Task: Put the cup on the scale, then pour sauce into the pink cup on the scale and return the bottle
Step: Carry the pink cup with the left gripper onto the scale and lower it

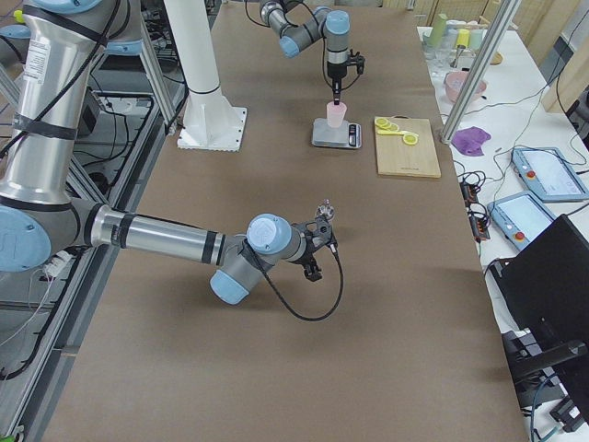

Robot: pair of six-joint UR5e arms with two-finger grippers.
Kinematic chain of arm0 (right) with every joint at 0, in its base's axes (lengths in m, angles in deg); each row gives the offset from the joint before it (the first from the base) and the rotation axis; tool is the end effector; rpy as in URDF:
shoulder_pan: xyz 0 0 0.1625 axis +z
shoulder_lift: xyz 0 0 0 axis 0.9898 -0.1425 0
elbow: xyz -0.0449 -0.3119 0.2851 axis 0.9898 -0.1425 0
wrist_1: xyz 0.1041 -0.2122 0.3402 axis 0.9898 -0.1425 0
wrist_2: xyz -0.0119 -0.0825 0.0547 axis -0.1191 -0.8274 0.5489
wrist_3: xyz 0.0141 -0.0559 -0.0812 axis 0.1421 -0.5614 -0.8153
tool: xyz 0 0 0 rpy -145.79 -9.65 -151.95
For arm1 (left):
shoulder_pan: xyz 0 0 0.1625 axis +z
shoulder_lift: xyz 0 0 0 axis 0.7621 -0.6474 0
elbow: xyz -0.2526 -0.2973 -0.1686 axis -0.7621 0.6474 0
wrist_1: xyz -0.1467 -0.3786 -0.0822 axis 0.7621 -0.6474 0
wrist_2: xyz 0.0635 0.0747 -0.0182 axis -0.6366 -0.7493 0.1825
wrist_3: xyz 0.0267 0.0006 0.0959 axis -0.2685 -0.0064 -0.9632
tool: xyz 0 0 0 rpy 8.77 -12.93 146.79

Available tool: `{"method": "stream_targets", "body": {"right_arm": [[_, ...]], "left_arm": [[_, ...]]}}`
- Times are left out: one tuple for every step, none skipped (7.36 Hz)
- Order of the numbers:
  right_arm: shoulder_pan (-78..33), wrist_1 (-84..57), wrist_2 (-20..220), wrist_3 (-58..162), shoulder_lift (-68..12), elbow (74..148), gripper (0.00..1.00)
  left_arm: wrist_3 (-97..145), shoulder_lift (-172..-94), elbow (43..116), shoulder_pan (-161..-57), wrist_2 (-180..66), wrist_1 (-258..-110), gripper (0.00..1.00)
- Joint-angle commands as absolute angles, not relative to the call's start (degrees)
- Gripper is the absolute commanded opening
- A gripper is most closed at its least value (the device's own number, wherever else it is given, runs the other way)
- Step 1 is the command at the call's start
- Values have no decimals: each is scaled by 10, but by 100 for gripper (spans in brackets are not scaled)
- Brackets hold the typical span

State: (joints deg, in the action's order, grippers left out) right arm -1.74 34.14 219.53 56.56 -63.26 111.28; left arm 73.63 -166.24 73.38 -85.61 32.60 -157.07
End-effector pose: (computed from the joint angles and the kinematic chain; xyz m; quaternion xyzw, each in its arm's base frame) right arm -0.0122 -0.3858 0.6196 0.2503 -0.4859 -0.1013 0.8312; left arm 0.5414 -0.5133 0.1198 0.0577 0.4238 -0.0088 0.9039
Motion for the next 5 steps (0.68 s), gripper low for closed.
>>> {"method": "stream_targets", "body": {"right_arm": [[-17, 341, 2196, 565, -632, 1112, 100], [-17, 341, 2196, 565, -632, 1112, 100], [-17, 341, 2196, 565, -632, 1111, 100], [-17, 341, 2196, 565, -632, 1111, 100], [-17, 341, 2196, 565, -632, 1112, 100]], "left_arm": [[735, -1664, 715, -855, 326, -1595, 0], [736, -1664, 716, -853, 326, -1595, 0], [737, -1664, 716, -848, 326, -1595, 0], [736, -1663, 716, -847, 326, -1595, 0], [736, -1663, 716, -845, 326, -1595, 0]]}}
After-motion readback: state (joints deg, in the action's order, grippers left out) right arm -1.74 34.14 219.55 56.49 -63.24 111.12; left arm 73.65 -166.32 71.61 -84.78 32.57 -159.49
